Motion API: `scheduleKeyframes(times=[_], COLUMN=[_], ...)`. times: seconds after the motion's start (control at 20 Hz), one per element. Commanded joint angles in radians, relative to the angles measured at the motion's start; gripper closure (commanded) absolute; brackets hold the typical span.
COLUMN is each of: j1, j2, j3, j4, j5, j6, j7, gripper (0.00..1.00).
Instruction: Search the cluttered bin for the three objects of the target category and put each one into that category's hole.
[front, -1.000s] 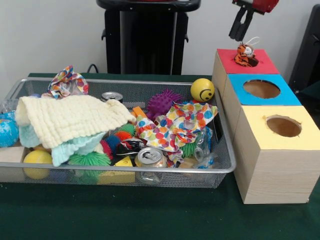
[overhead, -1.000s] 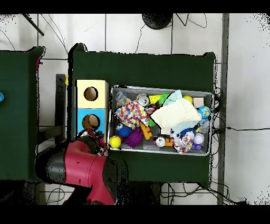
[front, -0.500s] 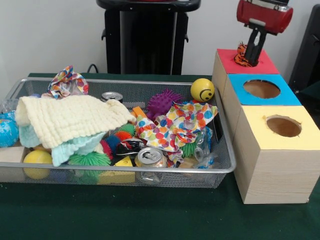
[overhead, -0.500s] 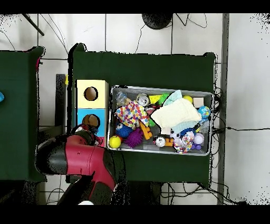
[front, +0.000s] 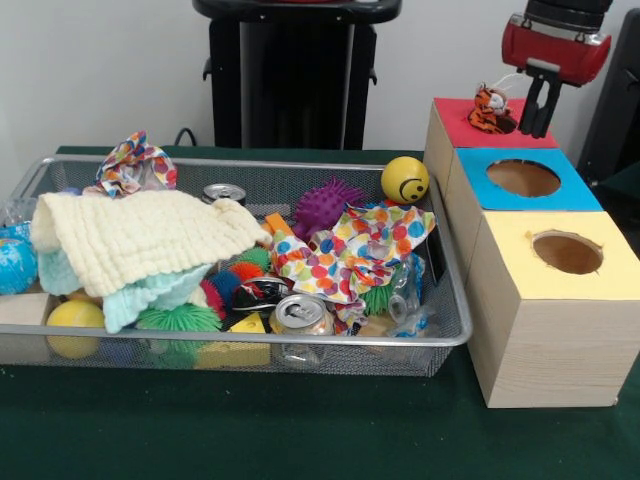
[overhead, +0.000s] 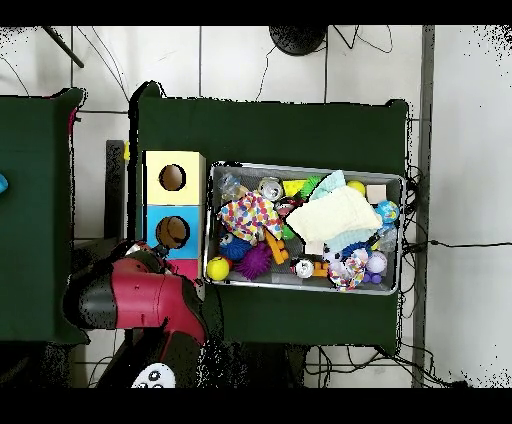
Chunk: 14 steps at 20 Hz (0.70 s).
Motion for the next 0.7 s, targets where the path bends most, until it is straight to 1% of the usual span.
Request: scheduleKeyframes(times=[0.05,0.15,0.4,0.5,0.6,0.7], j1=[-0.041,-0.036,-0.013,-0.009,-0.008,-0.021], j2=[0.04,0.028,0.017,0.01,-0.009,-0.037], j3=[0.063,0.054,0.038,0.046,0.05,0.078], j4=[-0.009,-0.016,-0.026,-0.017,-0.013,0.008], j5=[-0.094,-0.11,-0.136,-0.134,-0.13,-0.114], j6=[0.046,0.072,0.099,0.114,0.152,0.195], j7=[-0.015,-0.015,0.01,0.027,0.036,0.035], gripper=[1.0,1.0,1.0,1.0,1.0,1.0])
